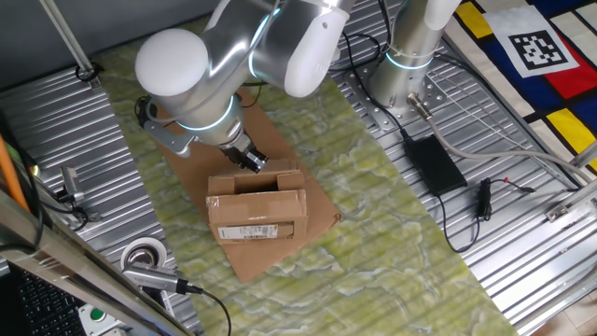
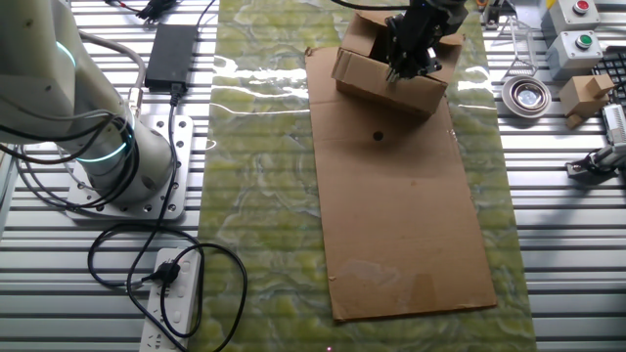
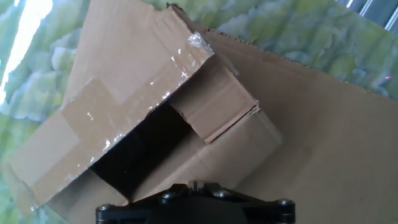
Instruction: Open a box
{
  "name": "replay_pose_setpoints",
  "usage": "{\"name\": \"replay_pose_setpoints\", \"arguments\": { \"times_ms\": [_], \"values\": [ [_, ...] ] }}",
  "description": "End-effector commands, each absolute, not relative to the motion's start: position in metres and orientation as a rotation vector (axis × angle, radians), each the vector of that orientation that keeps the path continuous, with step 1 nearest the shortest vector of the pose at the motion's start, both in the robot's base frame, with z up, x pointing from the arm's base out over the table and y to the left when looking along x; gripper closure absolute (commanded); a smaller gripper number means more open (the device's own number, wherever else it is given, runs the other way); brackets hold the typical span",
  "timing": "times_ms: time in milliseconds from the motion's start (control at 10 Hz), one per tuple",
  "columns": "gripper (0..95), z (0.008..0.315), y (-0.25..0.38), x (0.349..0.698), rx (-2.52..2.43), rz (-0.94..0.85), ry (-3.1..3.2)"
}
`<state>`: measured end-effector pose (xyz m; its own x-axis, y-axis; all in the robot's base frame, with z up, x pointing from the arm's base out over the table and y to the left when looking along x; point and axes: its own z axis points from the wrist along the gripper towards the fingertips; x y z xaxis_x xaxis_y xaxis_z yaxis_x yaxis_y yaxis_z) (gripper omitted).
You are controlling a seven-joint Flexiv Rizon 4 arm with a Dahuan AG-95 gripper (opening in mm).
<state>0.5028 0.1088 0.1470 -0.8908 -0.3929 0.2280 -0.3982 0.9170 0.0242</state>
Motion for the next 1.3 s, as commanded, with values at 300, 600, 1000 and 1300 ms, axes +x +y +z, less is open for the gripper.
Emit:
{"name": "replay_pose_setpoints", "arguments": {
  "times_ms": [300,600,1000,1300],
  "values": [
    [95.0,0.151,0.109,0.502,0.492,0.030,-2.876],
    [95.0,0.152,0.110,0.502,0.454,0.004,-2.885],
    [76.0,0.157,0.116,0.504,0.389,-0.008,-2.893],
    [76.0,0.155,0.120,0.505,0.369,-0.005,-2.899]
  ]
}}
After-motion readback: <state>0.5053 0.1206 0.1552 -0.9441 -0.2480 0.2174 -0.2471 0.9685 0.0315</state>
